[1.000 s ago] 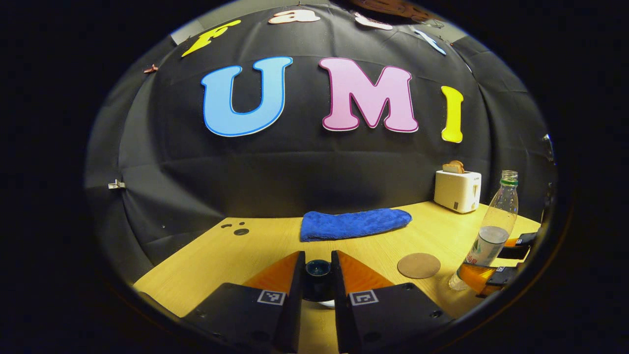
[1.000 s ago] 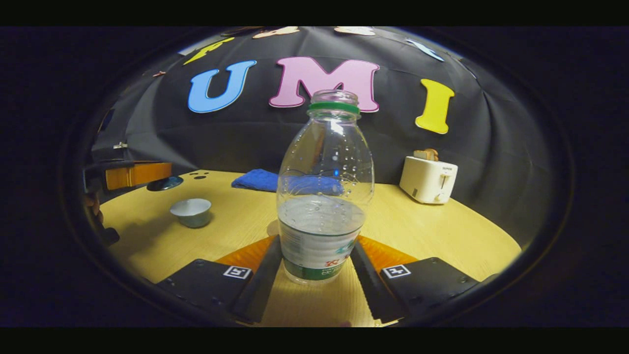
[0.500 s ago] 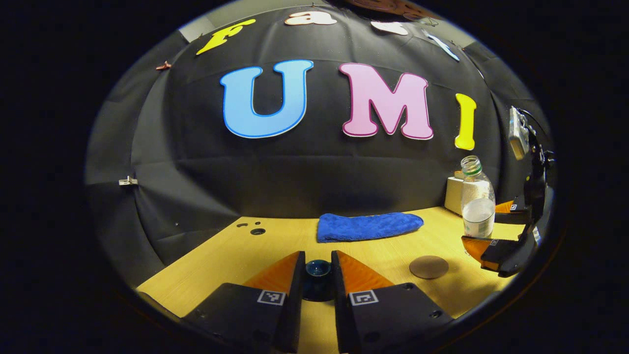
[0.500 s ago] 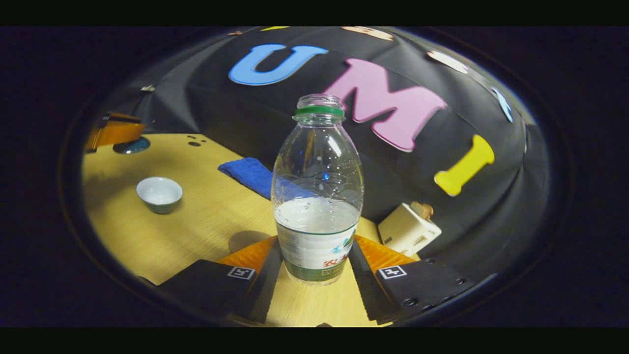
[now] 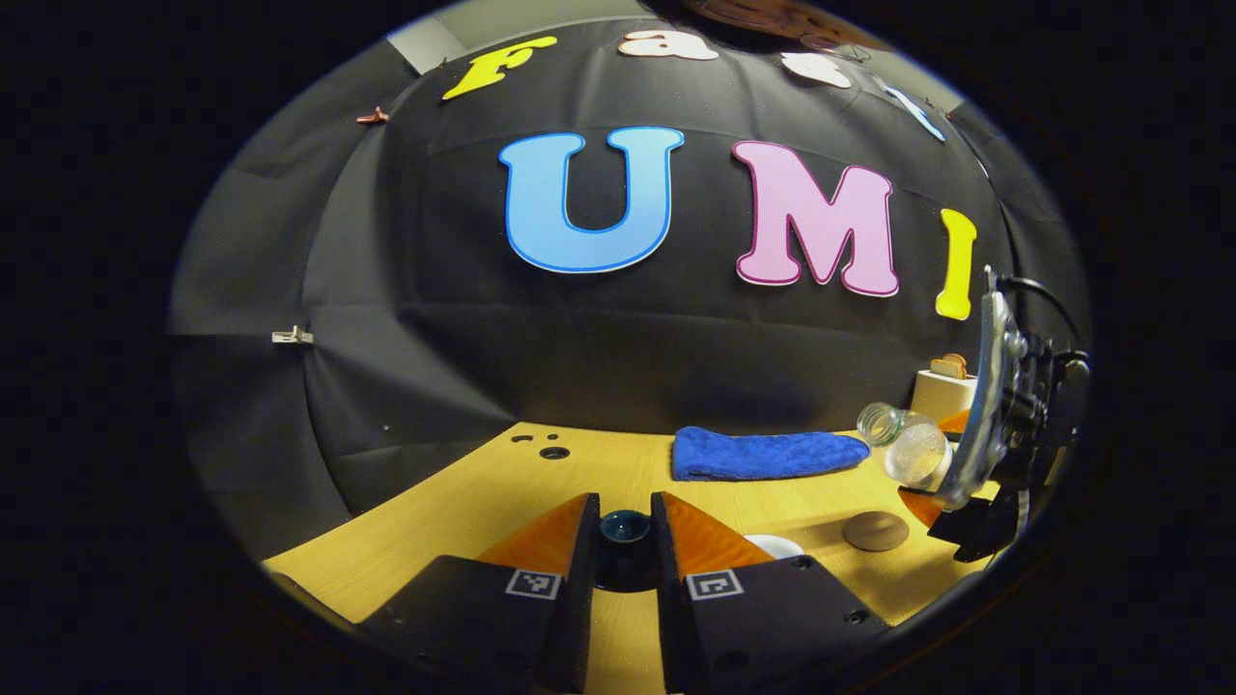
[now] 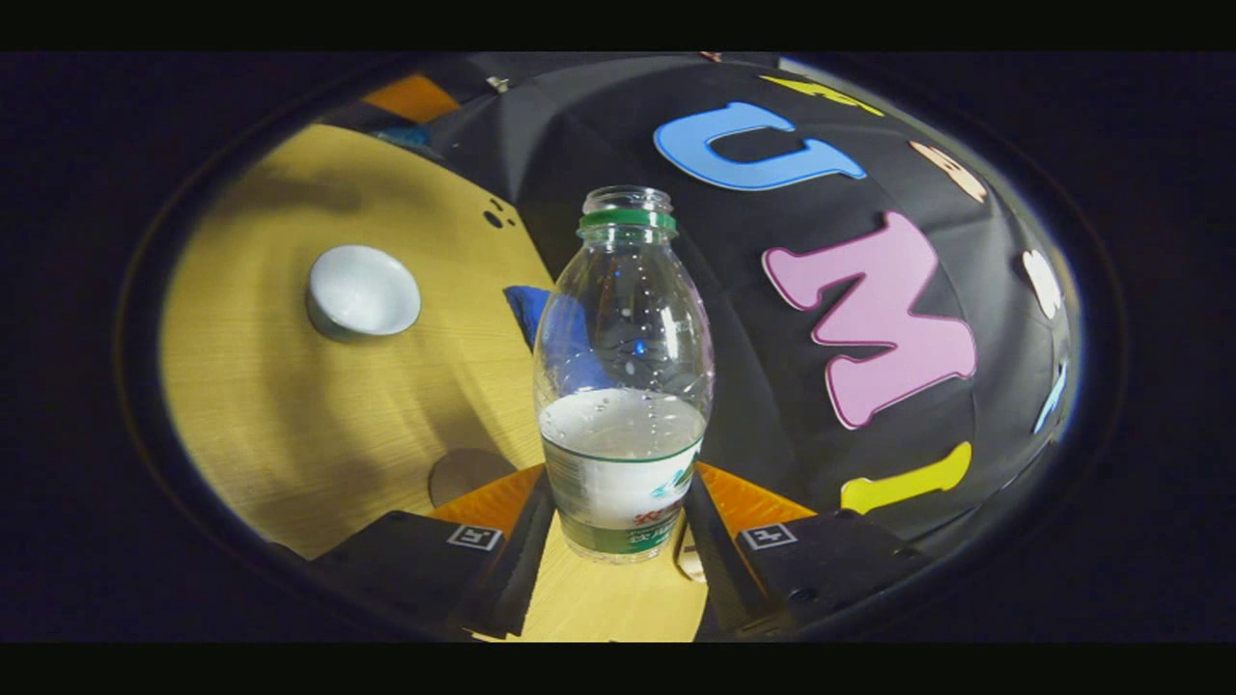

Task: Open the teacup lid with one hand, grasp the water bottle and pour water into the teacup with the other hand; after pouring, place the water bottle on the coaster and then close the teacup lid.

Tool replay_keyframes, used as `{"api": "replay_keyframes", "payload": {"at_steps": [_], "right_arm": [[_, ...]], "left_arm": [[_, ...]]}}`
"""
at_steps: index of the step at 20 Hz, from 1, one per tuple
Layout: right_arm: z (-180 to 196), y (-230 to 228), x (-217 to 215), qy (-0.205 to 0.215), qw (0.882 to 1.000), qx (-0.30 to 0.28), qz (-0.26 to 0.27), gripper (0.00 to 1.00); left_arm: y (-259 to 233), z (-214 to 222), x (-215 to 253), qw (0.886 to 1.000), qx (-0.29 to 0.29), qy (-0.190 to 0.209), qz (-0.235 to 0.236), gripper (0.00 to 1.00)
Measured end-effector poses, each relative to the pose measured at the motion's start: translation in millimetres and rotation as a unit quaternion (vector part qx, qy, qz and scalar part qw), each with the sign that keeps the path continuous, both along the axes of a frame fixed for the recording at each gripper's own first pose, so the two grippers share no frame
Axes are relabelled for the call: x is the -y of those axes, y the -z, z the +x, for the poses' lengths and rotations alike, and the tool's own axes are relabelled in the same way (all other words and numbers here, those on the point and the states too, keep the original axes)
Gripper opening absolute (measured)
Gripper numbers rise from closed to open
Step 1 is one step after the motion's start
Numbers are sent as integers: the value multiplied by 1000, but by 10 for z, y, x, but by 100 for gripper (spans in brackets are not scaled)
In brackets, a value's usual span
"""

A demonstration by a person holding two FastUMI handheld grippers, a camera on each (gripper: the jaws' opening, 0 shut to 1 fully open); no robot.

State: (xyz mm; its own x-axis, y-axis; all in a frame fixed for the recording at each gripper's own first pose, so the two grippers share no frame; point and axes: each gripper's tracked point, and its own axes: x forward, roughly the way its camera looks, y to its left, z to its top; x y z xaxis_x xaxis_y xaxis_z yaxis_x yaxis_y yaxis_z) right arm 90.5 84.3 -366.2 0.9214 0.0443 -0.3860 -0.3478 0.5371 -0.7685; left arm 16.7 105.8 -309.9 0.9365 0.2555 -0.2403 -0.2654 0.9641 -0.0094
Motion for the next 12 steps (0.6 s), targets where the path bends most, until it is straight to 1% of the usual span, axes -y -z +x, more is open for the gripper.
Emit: {"api": "replay_keyframes", "payload": {"at_steps": [1, 2, 3, 4, 5, 6, 7, 8, 12], "right_arm": [[-10, 19, -4, -6, 1000, 1, -12, 74], [-27, 46, -29, -11, 1000, 0, -24, 74], [-39, 57, -32, -16, 999, -2, -37, 74], [-46, 68, -34, -21, 998, -2, -51, 74], [-44, 67, -79, -25, 997, -2, -67, 74], [-40, 89, -80, -30, 996, 1, -83, 74], [-33, 109, -90, -36, 995, 4, -98, 74], [-19, 119, -91, -41, 993, 8, -113, 74], [-3, 73, -126, -62, 985, 26, -161, 74]], "left_arm": [[-6, -7, -5, 1000, 1, 0, 1, 33], [6, -5, -17, 1000, 1, -2, 4, 29], [-4, -14, -27, 1000, 0, -2, 5, 29], [7, -34, -33, 1000, 0, -2, 6, 33], [11, -39, -38, 1000, -1, -3, 8, 29], [27, -49, -46, 1000, -2, -3, 8, 29], [39, -54, -51, 1000, -4, -3, 8, 33], [53, -69, -62, 1000, -5, -4, 7, 29], [116, -103, -97, 1000, -12, -8, 9, 29]]}}
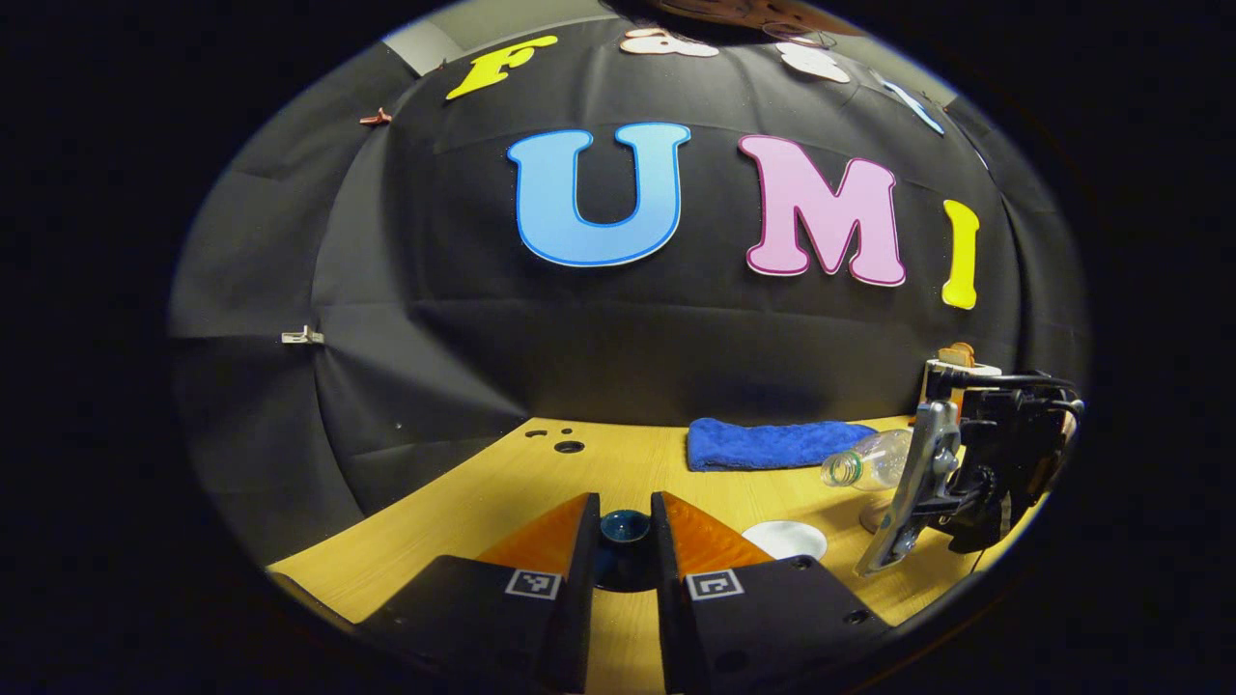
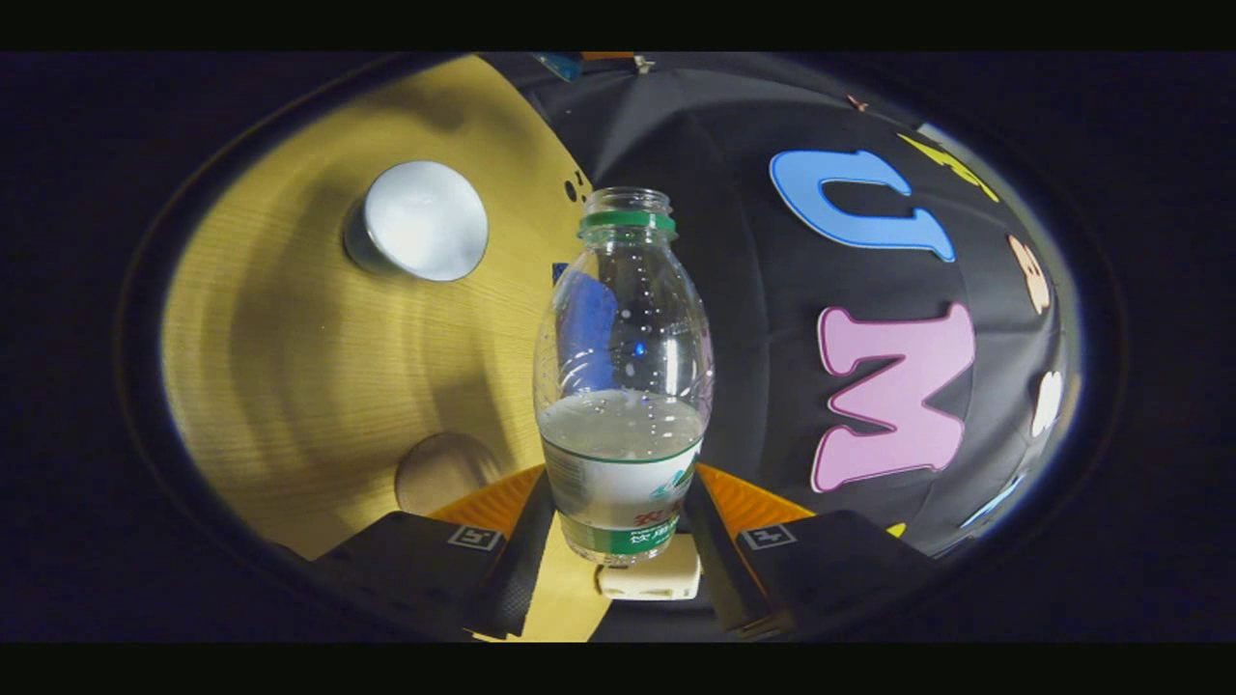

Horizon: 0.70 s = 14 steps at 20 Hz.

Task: Open the teacup lid with one hand, grasp the water bottle and pour water into the teacup with the other hand; after pouring, place the water bottle on the coaster and then close the teacup lid.

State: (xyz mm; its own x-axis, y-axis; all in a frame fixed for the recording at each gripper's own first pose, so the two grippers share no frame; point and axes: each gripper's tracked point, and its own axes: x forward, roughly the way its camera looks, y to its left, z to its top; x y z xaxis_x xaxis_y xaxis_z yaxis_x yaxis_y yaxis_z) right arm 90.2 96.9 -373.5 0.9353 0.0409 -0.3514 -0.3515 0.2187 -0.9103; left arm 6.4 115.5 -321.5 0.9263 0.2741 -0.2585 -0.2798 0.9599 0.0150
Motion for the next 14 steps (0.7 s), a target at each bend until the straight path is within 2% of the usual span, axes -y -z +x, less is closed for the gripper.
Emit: {"api": "replay_keyframes", "payload": {"at_steps": [1, 2, 4, 5, 6, 7, 9, 10, 11, 14], "right_arm": [[1, -1, -4, -5, 1000, 3, -10, 74], [12, -6, -12, -10, 1000, 7, -22, 74], [22, -17, -19, -19, 999, 14, -43, 74], [26, -22, -20, -24, 998, 19, -55, 74], [33, -41, -29, -29, 997, 24, -66, 74], [43, -53, -38, -35, 996, 31, -76, 72], [100, -118, -34, -45, 994, 41, -95, 74], [124, -142, -29, -51, 992, 46, -104, 73], [137, -165, -20, -56, 991, 50, -113, 73], [195, -239, -38, -71, 986, 65, -135, 74]], "left_arm": [[10, -3, -3, 1000, -1, 0, 0, 29], [26, -9, 1, 1000, -2, 0, 1, 33], [45, -20, 6, 1000, -5, 0, 2, 29], [51, -27, 16, 1000, -6, 1, 2, 29], [63, -32, 24, 1000, -6, 2, 2, 33], [63, -29, 27, 1000, -7, 4, 2, 33], [81, -38, 43, 1000, -8, 7, 5, 33], [87, -48, 49, 1000, -9, 8, 7, 29], [84, -49, 51, 1000, -9, 9, 7, 33], [109, -62, 70, 1000, -10, 14, 4, 33]]}}
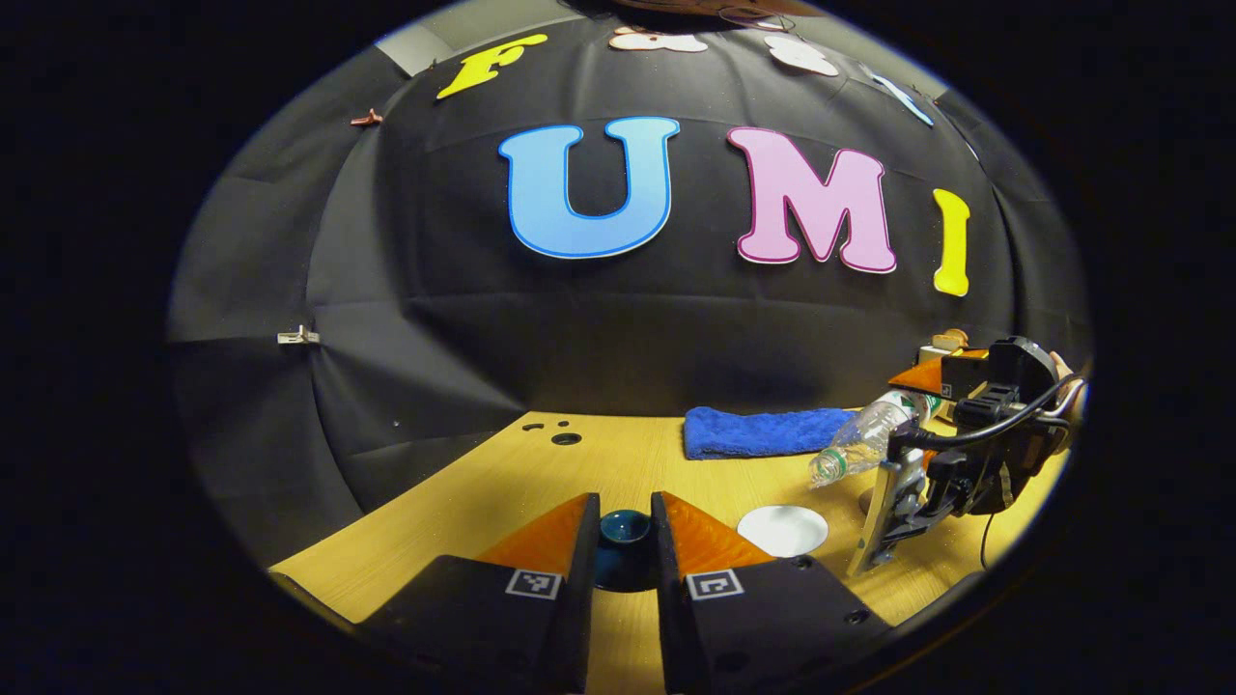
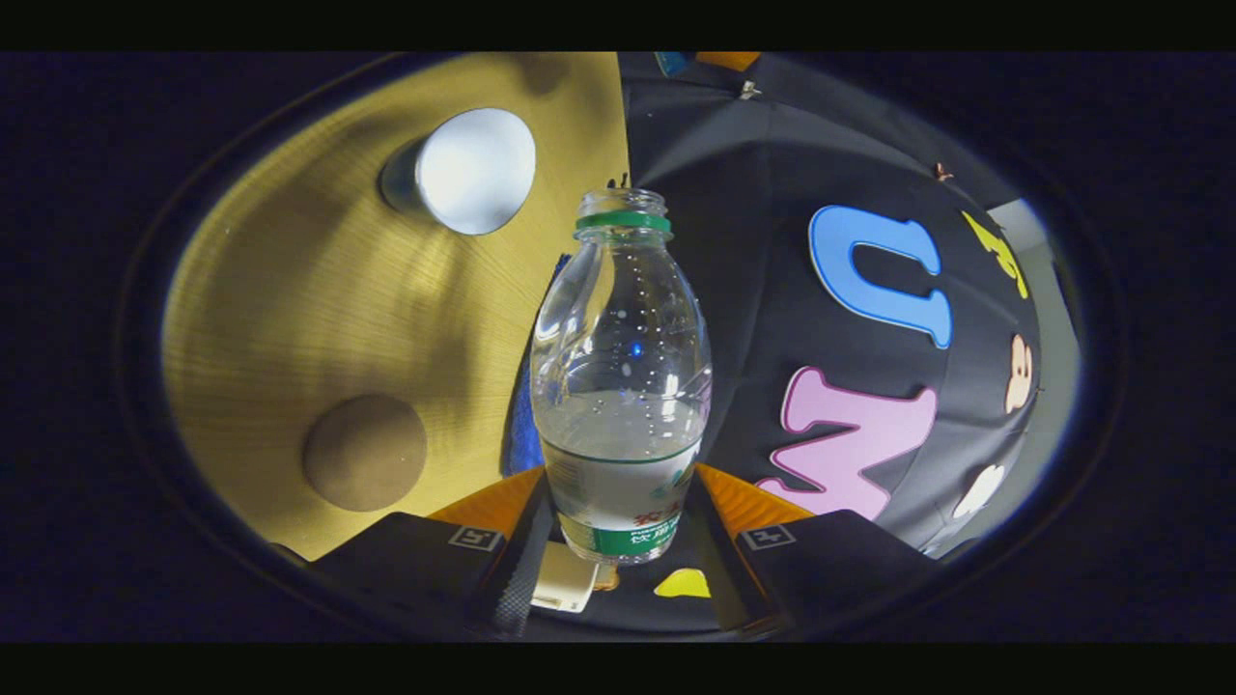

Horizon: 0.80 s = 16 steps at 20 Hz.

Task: Open the teacup lid with one hand, grasp the water bottle and pour water into the teacup with the other hand; after pouring, place the water bottle on the coaster and then close the teacup lid.

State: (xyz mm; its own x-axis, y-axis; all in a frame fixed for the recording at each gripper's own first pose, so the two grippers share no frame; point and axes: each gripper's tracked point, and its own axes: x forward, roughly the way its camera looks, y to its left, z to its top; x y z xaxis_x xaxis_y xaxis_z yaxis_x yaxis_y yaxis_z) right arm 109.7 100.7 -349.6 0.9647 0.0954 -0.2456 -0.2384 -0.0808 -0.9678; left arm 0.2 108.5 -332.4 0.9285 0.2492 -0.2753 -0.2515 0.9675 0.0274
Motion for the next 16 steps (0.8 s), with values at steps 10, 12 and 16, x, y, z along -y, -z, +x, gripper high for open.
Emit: {"api": "replay_keyframes", "payload": {"at_steps": [10, 12, 16], "right_arm": [[42, -92, -10, -17, 999, 27, -30, 73], [60, -105, -19, -22, 998, 35, -37, 73], [91, -165, -41, -43, 995, 61, -60, 73]], "left_arm": [[5, -28, -9, 1000, 0, 1, -6, 36], [15, -41, -19, 1000, 0, 0, -10, 33], [53, -49, -49, 1000, -3, -3, -11, 29]]}}
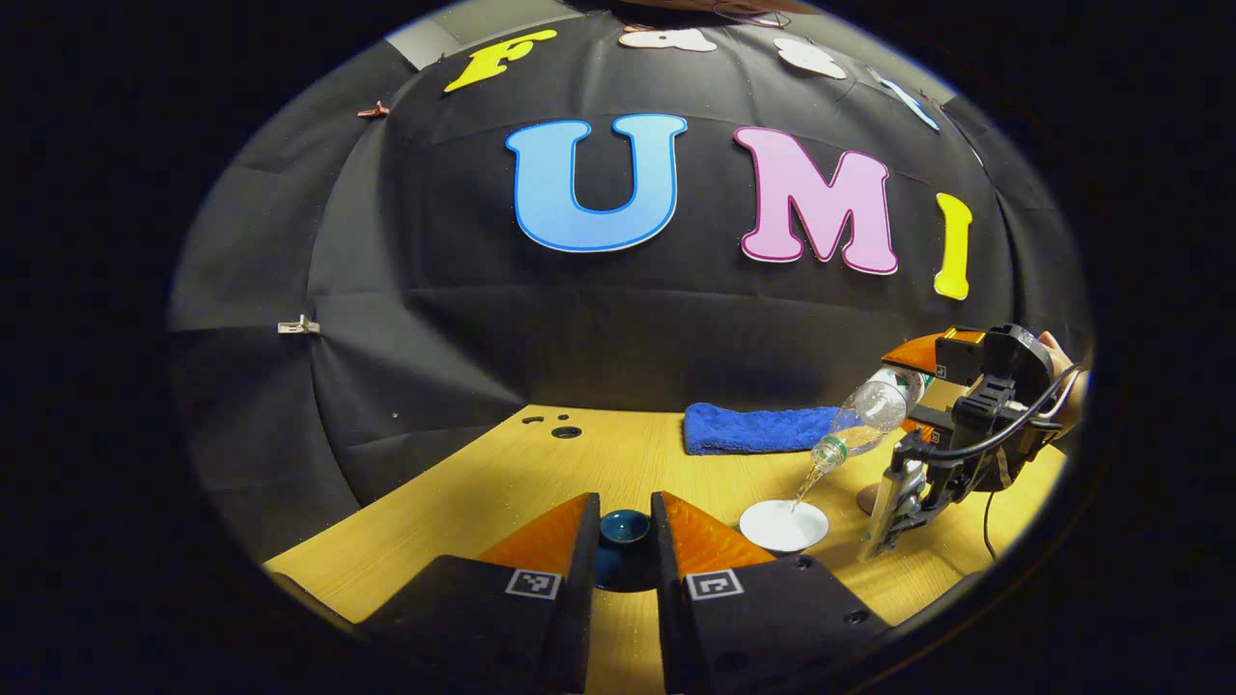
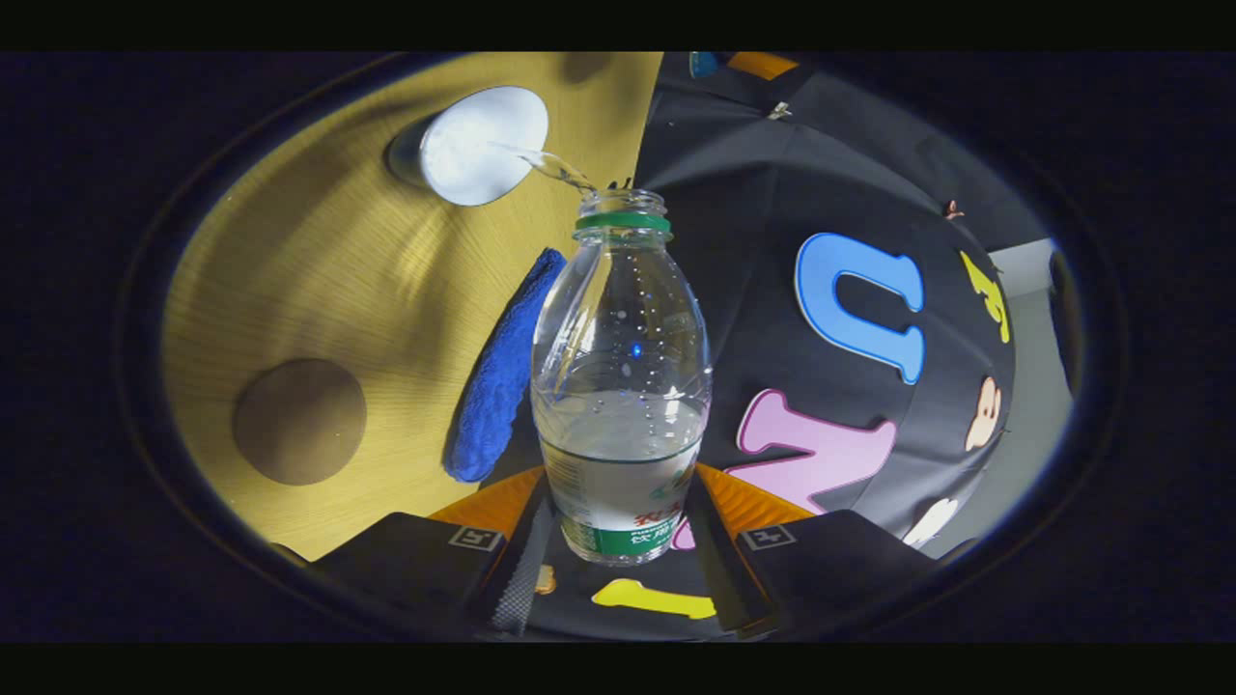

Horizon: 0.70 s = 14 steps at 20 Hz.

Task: Open the teacup lid with one hand, grasp the water bottle and pour water into the teacup with the other hand; after pouring, place the water bottle on the coaster and then close the teacup lid.

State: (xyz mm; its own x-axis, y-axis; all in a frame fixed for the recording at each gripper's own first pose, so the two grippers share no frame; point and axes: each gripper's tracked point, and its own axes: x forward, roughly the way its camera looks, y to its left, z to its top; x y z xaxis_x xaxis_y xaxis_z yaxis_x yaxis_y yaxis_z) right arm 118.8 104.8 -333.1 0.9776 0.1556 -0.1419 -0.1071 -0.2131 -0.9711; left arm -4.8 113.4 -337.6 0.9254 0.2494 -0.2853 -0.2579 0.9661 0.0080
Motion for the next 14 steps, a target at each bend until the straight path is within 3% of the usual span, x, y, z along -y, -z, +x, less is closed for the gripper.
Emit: {"api": "replay_keyframes", "payload": {"at_steps": [1, 8, 14], "right_arm": [[5, -3, -2, -5, 1000, 5, -8, 74], [107, -54, -46, -35, 999, 23, -20, 73], [109, -226, -164, -101, 987, 111, -60, 70]], "left_arm": [[-10, 0, -8, 1000, 0, 0, 0, 33], [15, -40, -14, 1000, -3, 0, 3, 33], [22, -73, -3, 1000, -1, 2, 0, 33]]}}
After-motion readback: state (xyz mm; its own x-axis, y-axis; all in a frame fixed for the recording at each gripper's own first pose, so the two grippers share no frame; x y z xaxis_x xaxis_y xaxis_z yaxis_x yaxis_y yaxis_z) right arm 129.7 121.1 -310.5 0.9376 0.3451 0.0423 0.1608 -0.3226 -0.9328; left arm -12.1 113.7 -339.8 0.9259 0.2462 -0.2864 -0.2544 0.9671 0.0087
